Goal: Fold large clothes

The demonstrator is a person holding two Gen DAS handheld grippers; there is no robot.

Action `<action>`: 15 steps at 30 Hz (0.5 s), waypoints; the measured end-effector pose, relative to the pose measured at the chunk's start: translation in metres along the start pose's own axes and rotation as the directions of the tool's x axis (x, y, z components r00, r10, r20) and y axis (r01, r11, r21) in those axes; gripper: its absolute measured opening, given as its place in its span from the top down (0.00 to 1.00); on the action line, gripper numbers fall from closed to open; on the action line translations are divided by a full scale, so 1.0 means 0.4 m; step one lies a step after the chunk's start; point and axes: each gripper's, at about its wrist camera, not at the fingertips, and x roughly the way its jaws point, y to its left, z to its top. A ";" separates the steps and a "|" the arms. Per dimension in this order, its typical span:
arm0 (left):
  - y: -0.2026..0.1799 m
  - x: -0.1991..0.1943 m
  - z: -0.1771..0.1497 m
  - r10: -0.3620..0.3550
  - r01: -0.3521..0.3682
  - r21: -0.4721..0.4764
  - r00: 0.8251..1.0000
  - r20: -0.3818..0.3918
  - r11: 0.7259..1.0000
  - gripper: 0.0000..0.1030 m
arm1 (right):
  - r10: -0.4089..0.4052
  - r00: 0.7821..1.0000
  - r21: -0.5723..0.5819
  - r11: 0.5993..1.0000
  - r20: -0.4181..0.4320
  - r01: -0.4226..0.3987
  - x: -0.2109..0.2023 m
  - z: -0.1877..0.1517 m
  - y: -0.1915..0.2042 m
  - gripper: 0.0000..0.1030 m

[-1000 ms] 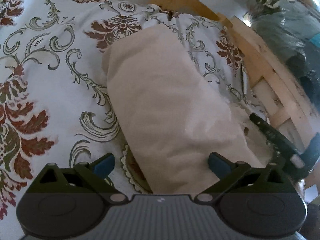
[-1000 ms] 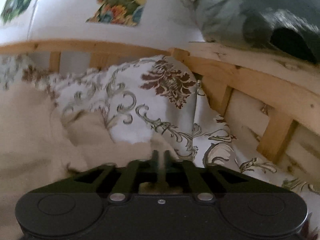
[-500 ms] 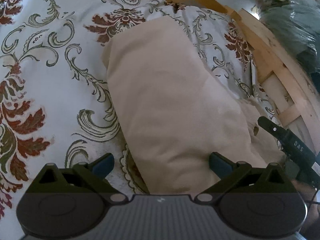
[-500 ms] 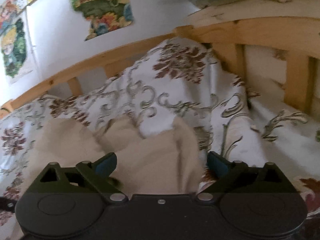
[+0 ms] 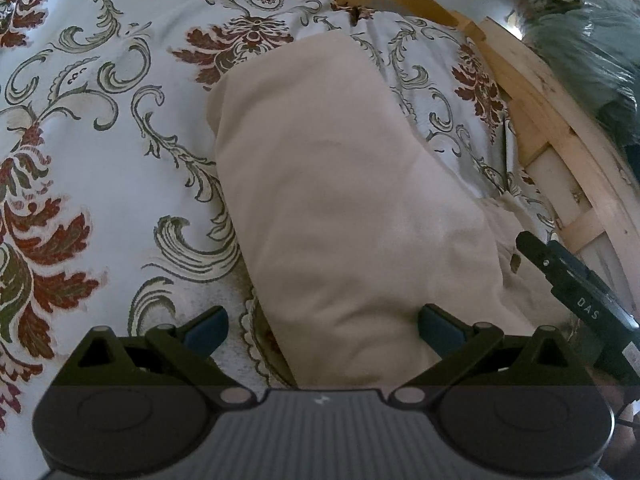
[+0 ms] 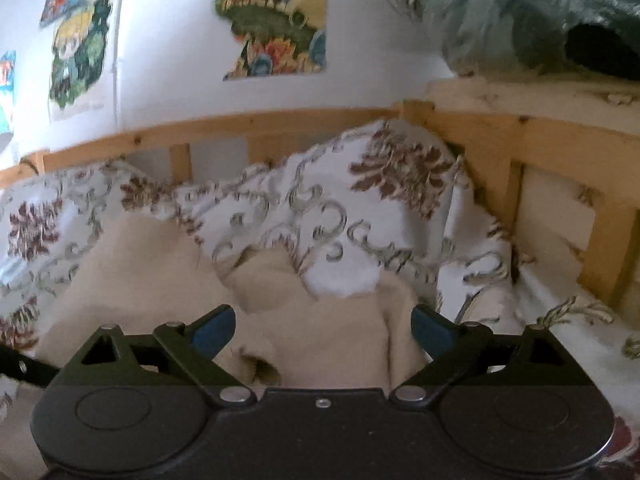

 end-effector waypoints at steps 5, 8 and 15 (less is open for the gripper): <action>0.001 0.001 0.001 0.000 0.000 0.001 1.000 0.001 1.000 0.00 | 0.005 0.999 -0.018 1.000 0.052 -0.004 -0.015 0.009 0.011 0.18; 0.001 0.003 -0.001 0.001 -0.001 0.006 1.000 0.002 1.000 0.00 | -0.032 0.999 -0.026 0.999 0.010 0.032 0.008 0.000 0.012 0.18; -0.001 0.019 0.007 -0.011 0.011 0.012 1.000 0.001 1.000 0.00 | -0.049 0.997 0.057 0.997 -0.062 0.052 0.058 -0.021 -0.011 0.15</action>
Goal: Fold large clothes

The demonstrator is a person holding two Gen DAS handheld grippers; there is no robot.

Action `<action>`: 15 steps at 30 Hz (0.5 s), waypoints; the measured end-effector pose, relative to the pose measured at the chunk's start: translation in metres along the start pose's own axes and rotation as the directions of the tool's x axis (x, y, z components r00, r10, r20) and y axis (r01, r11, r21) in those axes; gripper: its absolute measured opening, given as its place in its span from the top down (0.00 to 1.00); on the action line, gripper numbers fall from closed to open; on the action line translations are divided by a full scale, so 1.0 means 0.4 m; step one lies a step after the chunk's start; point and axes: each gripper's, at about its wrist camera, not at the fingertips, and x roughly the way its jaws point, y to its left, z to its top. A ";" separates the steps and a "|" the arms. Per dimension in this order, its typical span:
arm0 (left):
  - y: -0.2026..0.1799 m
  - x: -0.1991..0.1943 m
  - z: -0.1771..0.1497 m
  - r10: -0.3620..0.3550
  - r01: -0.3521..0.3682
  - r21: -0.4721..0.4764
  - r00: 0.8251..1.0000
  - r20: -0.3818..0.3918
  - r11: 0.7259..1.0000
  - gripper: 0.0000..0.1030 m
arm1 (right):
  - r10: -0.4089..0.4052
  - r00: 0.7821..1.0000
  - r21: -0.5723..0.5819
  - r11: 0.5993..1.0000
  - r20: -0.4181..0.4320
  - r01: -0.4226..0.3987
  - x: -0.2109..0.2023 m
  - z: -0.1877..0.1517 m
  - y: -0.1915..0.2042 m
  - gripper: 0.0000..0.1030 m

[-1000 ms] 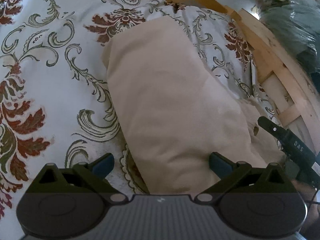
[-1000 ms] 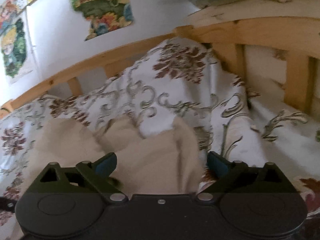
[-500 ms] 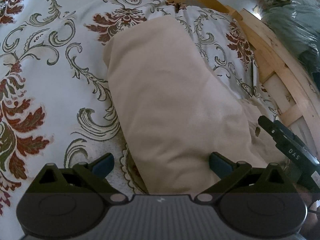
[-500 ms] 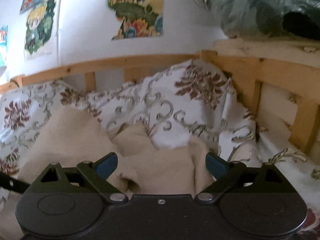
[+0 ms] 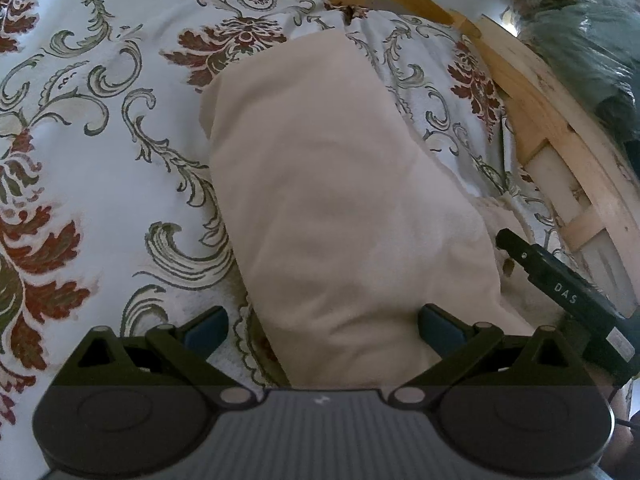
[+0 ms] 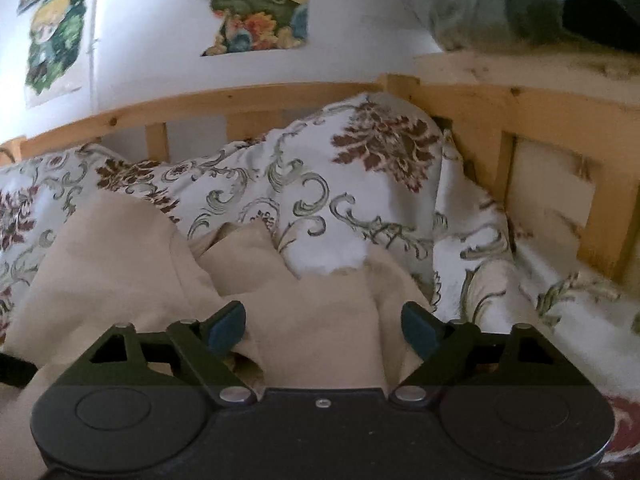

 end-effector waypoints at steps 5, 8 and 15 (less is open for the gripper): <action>0.007 0.000 0.018 -0.022 0.022 -0.025 1.000 -0.005 0.999 0.01 | 0.018 0.999 0.009 1.000 -0.028 -0.018 0.010 -0.017 -0.004 0.16; 0.019 -0.022 0.024 -0.051 0.053 -0.039 0.998 0.044 0.998 0.01 | 0.007 0.999 -0.017 1.000 -0.043 -0.007 0.012 -0.022 0.005 0.29; 0.077 -0.032 0.015 -0.141 0.149 -0.084 0.986 0.093 0.985 0.24 | -0.036 0.998 -0.062 0.998 -0.054 0.033 0.015 -0.030 0.008 0.54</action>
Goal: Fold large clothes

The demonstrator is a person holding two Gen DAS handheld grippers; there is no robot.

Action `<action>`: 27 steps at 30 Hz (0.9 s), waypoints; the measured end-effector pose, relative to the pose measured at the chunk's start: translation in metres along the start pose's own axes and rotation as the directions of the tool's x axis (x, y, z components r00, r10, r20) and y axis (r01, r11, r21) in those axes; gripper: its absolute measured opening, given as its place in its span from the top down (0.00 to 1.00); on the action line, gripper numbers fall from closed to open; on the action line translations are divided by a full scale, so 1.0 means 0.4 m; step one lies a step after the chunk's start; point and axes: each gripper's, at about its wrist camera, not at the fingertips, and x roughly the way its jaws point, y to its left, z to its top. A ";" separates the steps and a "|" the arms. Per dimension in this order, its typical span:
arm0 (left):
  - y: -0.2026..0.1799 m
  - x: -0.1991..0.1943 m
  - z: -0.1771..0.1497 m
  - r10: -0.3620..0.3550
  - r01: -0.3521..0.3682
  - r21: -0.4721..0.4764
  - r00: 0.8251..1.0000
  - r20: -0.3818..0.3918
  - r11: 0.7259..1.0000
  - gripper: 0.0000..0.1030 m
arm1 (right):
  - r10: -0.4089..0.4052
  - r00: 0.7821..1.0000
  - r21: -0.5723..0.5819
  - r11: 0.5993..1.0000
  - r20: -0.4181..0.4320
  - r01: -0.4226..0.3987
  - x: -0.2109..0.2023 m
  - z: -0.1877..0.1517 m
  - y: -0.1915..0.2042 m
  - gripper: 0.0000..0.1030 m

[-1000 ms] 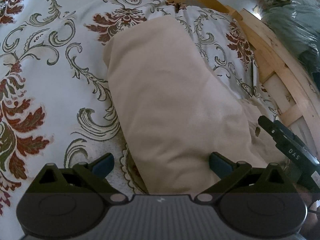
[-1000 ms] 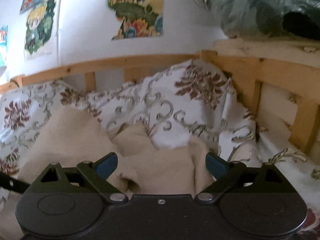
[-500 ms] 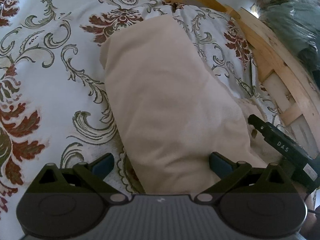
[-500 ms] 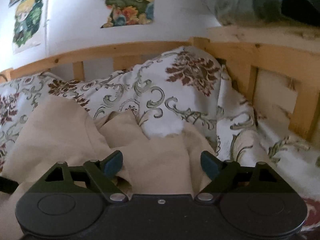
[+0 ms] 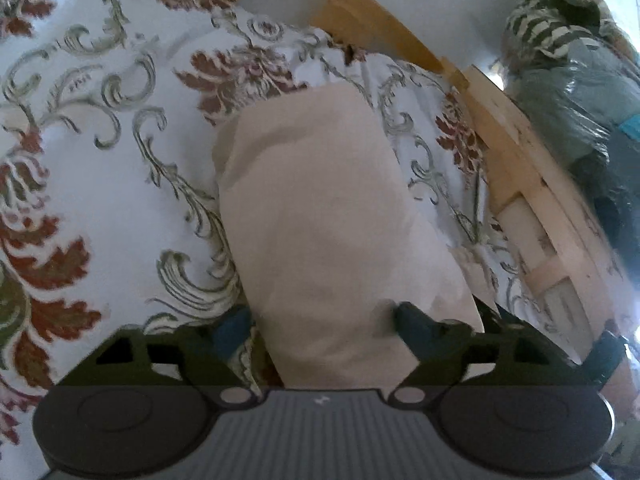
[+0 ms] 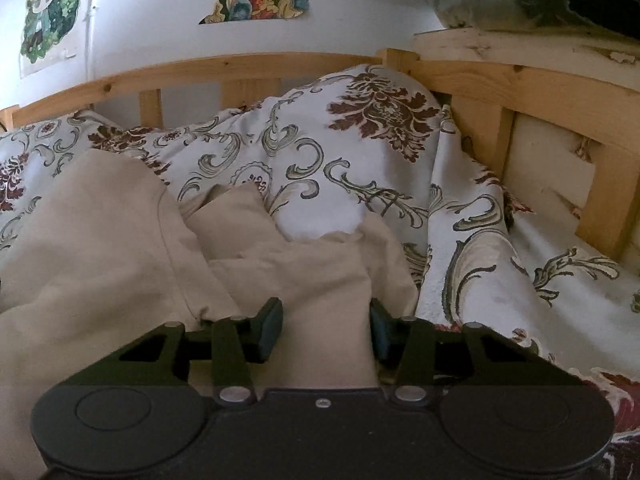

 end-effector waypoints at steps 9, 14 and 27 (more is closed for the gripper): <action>0.030 0.070 0.013 -0.042 0.035 -0.084 0.995 -0.087 0.996 0.14 | 0.019 1.000 0.026 0.999 0.005 -0.019 -0.005 0.000 -0.004 0.58; 0.008 0.084 0.013 -0.014 0.007 -0.077 0.995 -0.095 0.997 0.12 | -0.007 1.000 0.018 1.000 0.026 0.006 -0.012 -0.002 0.003 0.78; -0.006 0.043 0.025 -0.054 0.047 -0.096 0.996 -0.065 0.994 0.16 | -0.158 0.930 -0.293 0.920 0.333 0.261 -0.095 0.035 0.094 1.00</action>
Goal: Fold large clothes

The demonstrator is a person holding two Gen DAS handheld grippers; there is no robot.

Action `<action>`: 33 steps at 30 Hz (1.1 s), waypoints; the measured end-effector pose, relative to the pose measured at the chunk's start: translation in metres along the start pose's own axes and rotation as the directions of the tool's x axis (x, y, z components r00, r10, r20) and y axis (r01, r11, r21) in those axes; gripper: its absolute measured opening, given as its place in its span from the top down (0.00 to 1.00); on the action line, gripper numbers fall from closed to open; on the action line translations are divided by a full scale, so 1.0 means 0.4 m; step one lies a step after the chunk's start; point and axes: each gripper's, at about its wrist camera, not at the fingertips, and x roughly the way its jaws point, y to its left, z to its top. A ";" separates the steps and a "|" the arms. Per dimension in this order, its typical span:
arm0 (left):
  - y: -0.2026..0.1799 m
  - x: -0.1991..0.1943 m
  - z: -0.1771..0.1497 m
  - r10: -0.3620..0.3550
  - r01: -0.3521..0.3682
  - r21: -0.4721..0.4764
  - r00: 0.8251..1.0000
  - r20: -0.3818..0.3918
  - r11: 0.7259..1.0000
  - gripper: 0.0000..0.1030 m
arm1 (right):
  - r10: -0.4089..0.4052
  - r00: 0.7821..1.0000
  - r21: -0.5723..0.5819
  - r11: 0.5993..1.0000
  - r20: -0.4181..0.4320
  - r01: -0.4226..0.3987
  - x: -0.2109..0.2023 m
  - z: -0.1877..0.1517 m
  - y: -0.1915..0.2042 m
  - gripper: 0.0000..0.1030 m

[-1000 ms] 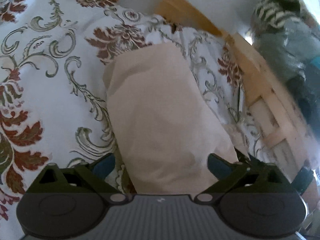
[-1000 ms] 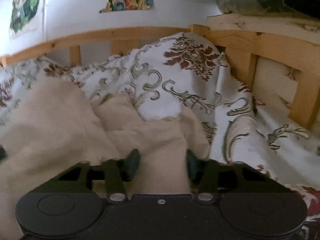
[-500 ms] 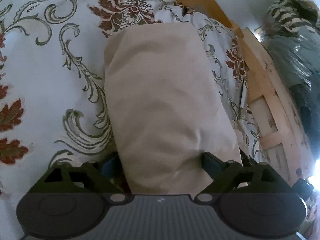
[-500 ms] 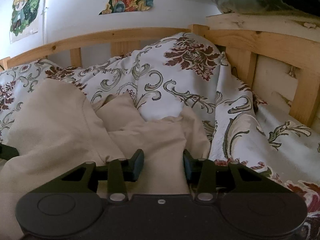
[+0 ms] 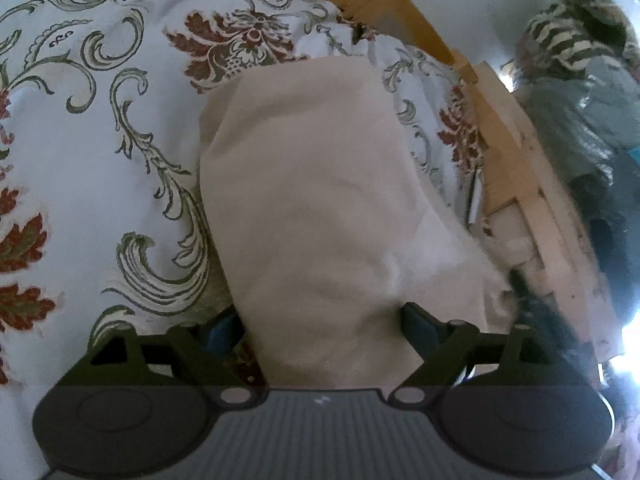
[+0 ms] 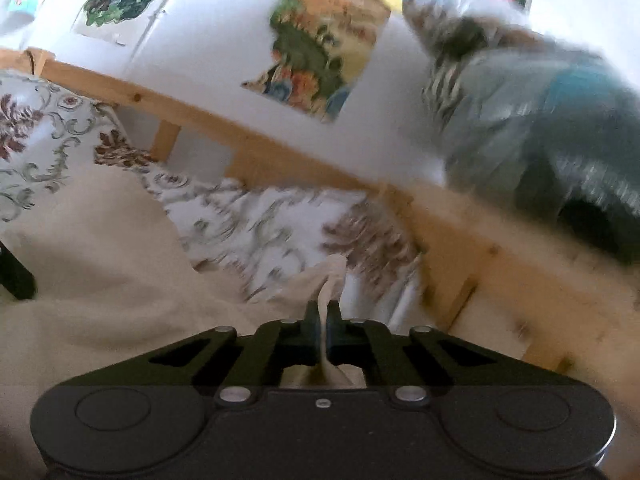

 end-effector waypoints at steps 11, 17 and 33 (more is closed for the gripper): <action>0.051 0.035 -0.012 -0.031 0.030 -0.045 0.999 -0.023 0.999 0.08 | 0.062 0.977 0.213 0.977 -0.205 -0.017 0.109 -0.069 -0.066 0.97; 0.025 0.062 -0.008 -0.012 0.012 -0.008 0.999 -0.036 1.000 0.08 | 0.101 0.979 0.312 0.949 -0.177 -0.041 0.094 -0.078 -0.098 0.57; -0.074 0.037 -0.005 0.095 -0.095 0.112 0.995 0.007 0.989 0.38 | 0.172 0.967 0.423 0.903 -0.189 -0.078 0.093 -0.099 -0.115 0.84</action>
